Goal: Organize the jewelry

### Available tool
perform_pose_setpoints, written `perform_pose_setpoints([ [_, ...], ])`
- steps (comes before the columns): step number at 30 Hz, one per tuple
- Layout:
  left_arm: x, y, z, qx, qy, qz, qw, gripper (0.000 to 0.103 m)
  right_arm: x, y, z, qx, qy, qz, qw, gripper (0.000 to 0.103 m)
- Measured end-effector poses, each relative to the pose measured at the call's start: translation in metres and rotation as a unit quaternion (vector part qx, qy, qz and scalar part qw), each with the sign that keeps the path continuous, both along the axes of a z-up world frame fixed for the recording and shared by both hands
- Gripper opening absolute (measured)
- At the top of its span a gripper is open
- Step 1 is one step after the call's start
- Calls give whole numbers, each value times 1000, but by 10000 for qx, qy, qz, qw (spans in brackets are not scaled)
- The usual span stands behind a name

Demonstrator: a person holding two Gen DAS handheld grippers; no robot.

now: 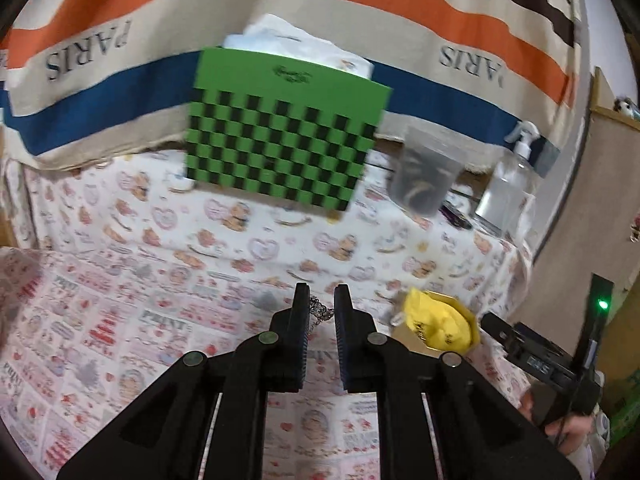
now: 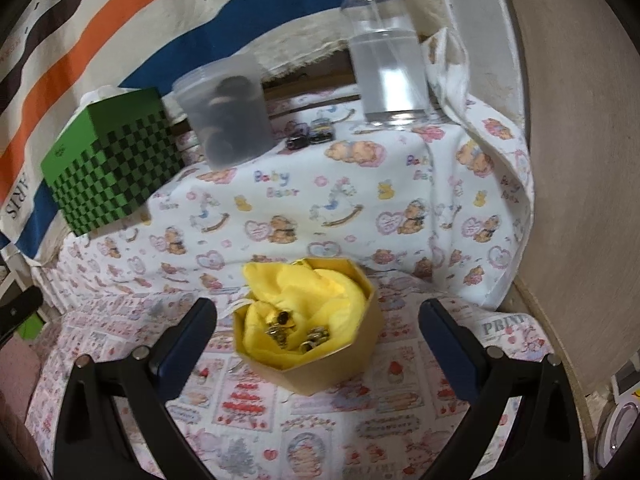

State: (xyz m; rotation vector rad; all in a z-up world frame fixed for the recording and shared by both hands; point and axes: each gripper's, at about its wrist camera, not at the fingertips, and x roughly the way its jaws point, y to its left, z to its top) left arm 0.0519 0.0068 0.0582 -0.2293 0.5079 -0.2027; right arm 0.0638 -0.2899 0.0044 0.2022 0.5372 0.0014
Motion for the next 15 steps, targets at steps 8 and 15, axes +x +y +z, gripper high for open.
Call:
perform_pose_setpoints([
  [8, 13, 26, -12, 98, 288, 679, 9972, 11, -7, 31, -1, 145, 546, 562, 9968, 101],
  [15, 23, 43, -23, 24, 443, 967, 9943, 11, -1, 74, -10, 206, 1317, 788, 9879, 101],
])
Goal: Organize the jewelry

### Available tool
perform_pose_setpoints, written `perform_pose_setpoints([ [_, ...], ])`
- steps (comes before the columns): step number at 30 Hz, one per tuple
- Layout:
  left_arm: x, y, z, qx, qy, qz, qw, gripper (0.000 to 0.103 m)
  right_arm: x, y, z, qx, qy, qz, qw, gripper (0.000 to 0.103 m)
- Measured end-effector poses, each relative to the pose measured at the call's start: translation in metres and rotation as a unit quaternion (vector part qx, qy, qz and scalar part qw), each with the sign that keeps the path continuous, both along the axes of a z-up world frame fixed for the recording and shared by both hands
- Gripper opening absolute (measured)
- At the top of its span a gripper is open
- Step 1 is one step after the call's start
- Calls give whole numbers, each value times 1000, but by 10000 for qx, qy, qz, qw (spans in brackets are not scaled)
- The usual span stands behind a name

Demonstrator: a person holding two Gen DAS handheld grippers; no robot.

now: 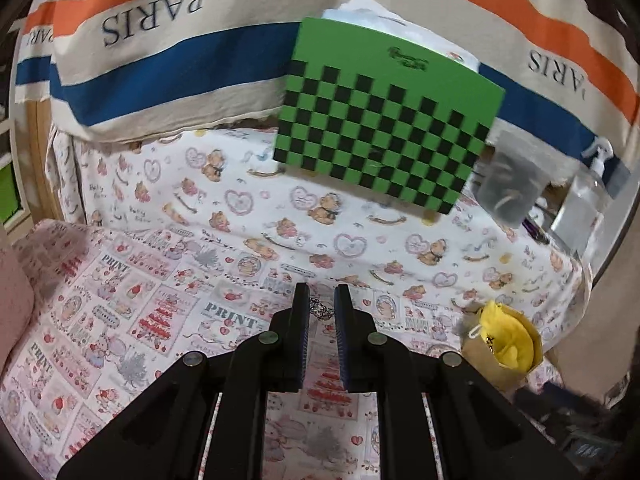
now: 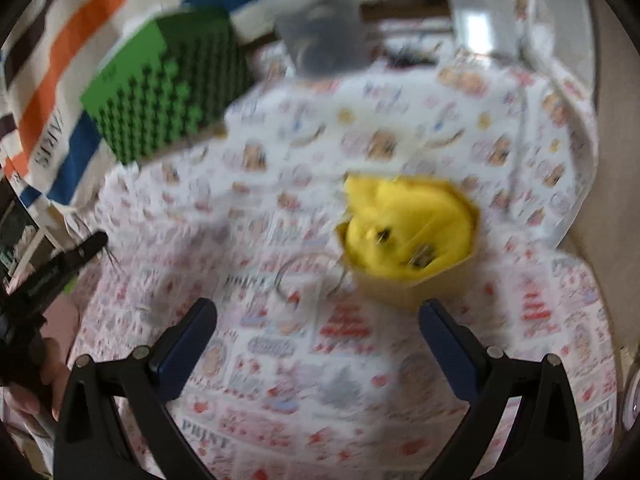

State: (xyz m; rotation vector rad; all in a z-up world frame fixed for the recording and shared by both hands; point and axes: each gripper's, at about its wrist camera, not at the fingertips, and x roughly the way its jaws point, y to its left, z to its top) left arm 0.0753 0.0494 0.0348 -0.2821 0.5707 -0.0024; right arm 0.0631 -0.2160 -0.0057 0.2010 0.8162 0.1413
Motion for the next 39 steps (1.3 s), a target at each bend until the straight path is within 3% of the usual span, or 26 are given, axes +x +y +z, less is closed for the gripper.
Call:
perform_pose_setpoints([
  [4, -7, 10, 3, 111, -218, 518, 9984, 11, 18, 13, -19, 237, 455, -18, 9987, 99],
  [16, -1, 16, 0, 74, -127, 550, 9984, 11, 61, 49, -53, -362, 837, -342, 9952, 82],
  [25, 1, 19, -1, 80, -102, 618, 9980, 11, 75, 64, -62, -1030, 772, -882, 9877, 79],
  [31, 3, 24, -2, 10, -61, 678, 9977, 12, 79, 76, -64, -1406, 557, -934, 9841, 69],
  [33, 2, 24, -3, 15, -58, 698, 9975, 12, 83, 78, -67, -1346, 561, -928, 9849, 63],
  [39, 1, 18, -2, 109, -101, 668, 9977, 12, 86, 67, -66, -1206, 544, -681, 9889, 62],
])
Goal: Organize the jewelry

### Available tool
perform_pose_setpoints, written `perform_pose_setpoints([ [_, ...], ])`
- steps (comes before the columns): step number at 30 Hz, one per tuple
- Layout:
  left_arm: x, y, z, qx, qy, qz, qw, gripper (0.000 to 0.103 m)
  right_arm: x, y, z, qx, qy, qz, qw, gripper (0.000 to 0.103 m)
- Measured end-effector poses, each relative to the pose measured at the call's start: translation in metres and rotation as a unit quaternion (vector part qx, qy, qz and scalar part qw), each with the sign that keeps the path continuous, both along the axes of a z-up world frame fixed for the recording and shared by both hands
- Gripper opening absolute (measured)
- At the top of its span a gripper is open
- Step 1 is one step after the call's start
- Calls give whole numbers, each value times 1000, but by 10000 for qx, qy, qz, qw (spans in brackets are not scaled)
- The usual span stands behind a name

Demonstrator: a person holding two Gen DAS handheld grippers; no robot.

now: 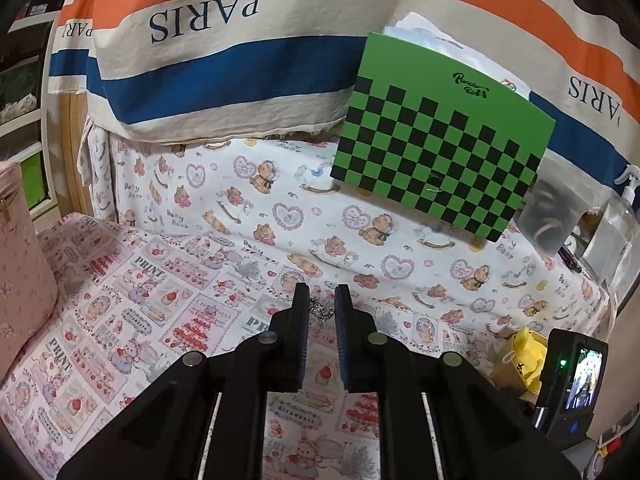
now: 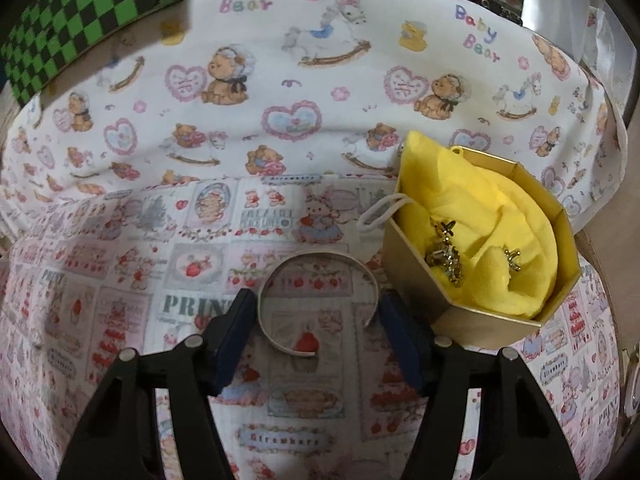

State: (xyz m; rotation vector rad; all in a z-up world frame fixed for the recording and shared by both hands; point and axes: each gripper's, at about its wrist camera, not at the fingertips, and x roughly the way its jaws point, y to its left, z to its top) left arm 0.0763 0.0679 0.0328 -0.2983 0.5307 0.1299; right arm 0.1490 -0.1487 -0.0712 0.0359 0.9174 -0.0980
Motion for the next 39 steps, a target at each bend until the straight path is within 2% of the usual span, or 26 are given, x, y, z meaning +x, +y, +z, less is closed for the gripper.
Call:
perform_pose_setpoints([
  [3, -2, -1, 3, 25, -59, -10, 10000, 12, -11, -3, 4, 183, 7, 293, 9994, 62],
  [8, -3, -1, 3, 28, -88, -2, 10000, 12, -27, 4, 15, 131, -116, 674, 9976, 61],
  [12, -3, -1, 2, 45, -66, 16, 10000, 11, -41, 6, 25, 138, -308, 836, 9959, 60],
  [19, -2, -2, 2, 84, -78, 29, 9999, 12, -44, -7, 34, 497, -137, 910, 9945, 60],
  [25, -2, 1, 1, 54, -51, 60, 10000, 12, -36, -4, 18, 641, 109, 959, 9933, 79],
  [27, -1, 1, 0, 63, -41, 65, 10000, 12, -34, 0, 16, 528, 88, 1060, 9929, 81],
  [33, 0, 0, -1, 90, -33, 53, 9999, 12, -27, 15, 4, -36, 154, 1148, 9933, 81],
  [34, 0, 0, -1, 98, -34, 53, 9999, 12, -27, 15, 2, -59, 190, 1152, 9931, 78],
  [36, 0, -1, -1, 107, -30, 50, 9999, 12, -27, 14, 2, -140, 121, 1091, 9939, 64],
  [39, 0, -1, -1, 107, -33, 46, 9999, 12, -27, 12, 3, -64, 132, 1126, 9935, 64],
])
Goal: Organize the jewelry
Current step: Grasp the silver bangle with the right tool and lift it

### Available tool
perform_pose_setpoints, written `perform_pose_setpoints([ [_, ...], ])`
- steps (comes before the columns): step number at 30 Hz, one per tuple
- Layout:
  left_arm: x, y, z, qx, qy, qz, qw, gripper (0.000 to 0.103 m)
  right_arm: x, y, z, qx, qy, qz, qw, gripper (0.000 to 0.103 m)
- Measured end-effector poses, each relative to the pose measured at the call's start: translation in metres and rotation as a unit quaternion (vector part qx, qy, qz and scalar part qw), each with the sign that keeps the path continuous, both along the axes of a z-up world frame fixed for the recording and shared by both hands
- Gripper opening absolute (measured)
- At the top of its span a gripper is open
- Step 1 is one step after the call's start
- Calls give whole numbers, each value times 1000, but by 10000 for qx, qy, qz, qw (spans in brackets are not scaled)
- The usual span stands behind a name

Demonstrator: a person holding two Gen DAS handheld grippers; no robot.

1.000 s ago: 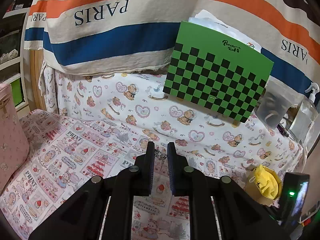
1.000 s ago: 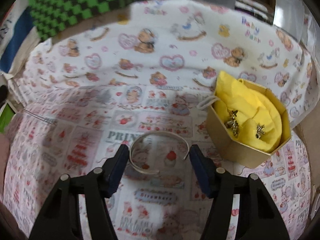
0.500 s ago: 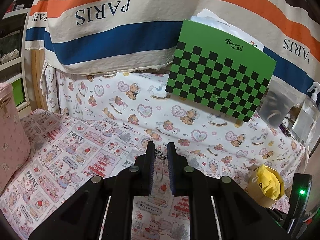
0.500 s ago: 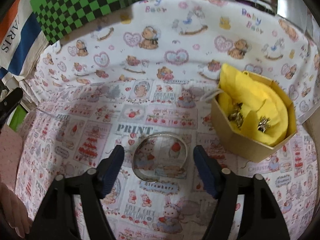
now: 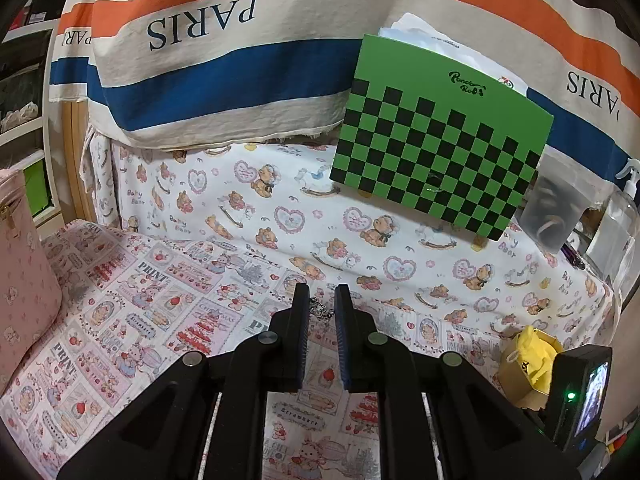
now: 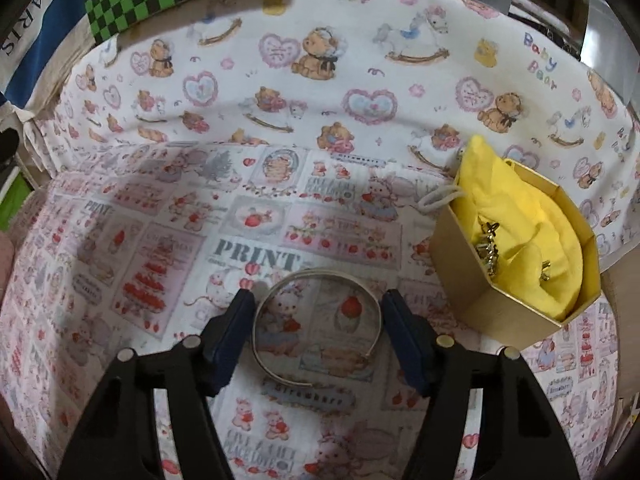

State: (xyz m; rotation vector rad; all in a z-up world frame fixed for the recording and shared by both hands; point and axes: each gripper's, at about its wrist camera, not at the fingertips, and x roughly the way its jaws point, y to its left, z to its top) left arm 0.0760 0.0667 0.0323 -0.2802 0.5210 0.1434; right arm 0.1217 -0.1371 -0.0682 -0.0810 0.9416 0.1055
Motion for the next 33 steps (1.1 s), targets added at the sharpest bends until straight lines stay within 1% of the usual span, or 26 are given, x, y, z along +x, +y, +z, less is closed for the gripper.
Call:
perform_pose_setpoints([
  [3, 0, -1, 0, 20, -9, -23, 10000, 12, -3, -3, 5, 46, -63, 17, 10000, 64],
  [6, 0, -3, 1, 52, -23, -57, 10000, 11, -10, -6, 16, 82, -158, 19, 9998, 64],
  [12, -4, -6, 2, 126, -58, -132, 9998, 12, -27, -14, 46, 177, -452, 125, 9987, 64],
  [15, -5, -11, 3, 244, -99, -139, 9996, 12, -34, -23, 63, 214, -667, 100, 9975, 64],
  [18, -4, -14, 2, 359, -98, -103, 9993, 11, -34, -38, 80, 292, -839, -11, 9960, 64],
  [20, -3, -14, 1, 387, -87, -79, 9992, 12, -31, -53, 89, 361, -978, -185, 9944, 64],
  [24, -1, -11, -1, 331, -53, -61, 9994, 12, -18, -78, 95, 446, -1110, -551, 9913, 64],
  [28, -1, -9, -2, 321, -41, -34, 9995, 11, 1, -99, 86, 467, -1041, -858, 9898, 64],
  [33, -1, -10, -2, 381, -54, -40, 9993, 11, 16, -114, 70, 545, -904, -960, 9898, 64],
])
